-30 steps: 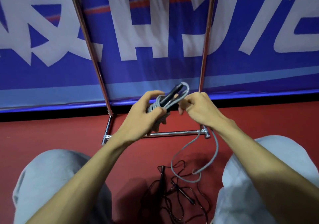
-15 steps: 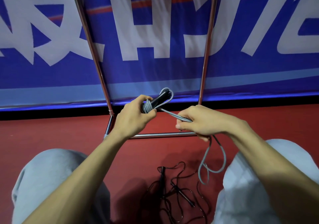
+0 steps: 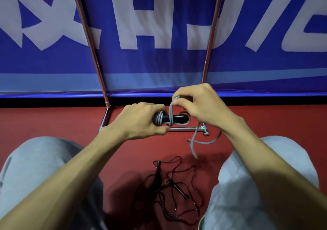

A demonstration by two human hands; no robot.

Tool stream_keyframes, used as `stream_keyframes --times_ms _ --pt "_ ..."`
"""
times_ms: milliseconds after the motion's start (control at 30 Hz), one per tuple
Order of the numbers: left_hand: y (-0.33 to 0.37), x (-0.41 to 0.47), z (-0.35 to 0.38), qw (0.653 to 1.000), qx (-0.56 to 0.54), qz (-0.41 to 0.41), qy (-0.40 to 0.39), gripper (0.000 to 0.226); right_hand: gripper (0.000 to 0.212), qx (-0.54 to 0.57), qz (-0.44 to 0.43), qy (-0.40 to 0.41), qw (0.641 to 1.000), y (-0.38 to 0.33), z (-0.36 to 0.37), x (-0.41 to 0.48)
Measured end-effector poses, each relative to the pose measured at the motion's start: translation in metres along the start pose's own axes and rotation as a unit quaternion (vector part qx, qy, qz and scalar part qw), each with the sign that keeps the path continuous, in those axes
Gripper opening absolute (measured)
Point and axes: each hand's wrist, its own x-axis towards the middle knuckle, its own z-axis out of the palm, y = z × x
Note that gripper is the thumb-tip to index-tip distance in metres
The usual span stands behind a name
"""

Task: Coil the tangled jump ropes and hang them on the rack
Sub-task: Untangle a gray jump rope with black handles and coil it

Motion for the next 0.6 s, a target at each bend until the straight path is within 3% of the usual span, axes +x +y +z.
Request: stream_keyframes --times_ms 100,233,300,333,400,467,533,600 --pt "0.005 -0.003 -0.003 1.0 -0.008 -0.018 0.01 0.067 0.034 0.029 0.046 0.059 0.997 0.004 0.001 0.003" --pt "0.006 -0.006 -0.003 0.996 -0.078 0.001 0.048 0.049 0.054 0.034 0.122 0.068 0.99 0.009 0.002 0.006" --pt "0.008 -0.008 -0.005 0.979 -0.198 0.003 0.039 0.039 0.051 0.048 0.136 0.058 0.988 0.012 0.003 0.007" --pt "0.011 -0.008 -0.008 0.952 -0.303 -0.008 0.034 0.033 0.042 0.047 0.128 0.052 0.989 0.013 0.004 0.007" --pt "0.017 -0.004 -0.016 0.848 -0.526 -0.062 0.034 0.022 0.032 0.039 0.113 0.034 0.992 0.012 0.005 0.007" --pt "0.019 -0.001 -0.024 0.749 -0.65 -0.122 0.039 0.015 0.035 0.038 0.115 0.018 0.992 0.01 0.007 0.007" --pt "0.014 0.0 -0.029 0.701 -0.693 -0.162 0.04 0.017 0.032 0.039 0.11 0.002 0.993 0.009 0.008 0.008" --pt "0.009 0.001 -0.029 0.693 -0.697 -0.179 0.043 0.018 0.03 0.041 0.104 -0.018 0.994 0.007 0.008 0.007"
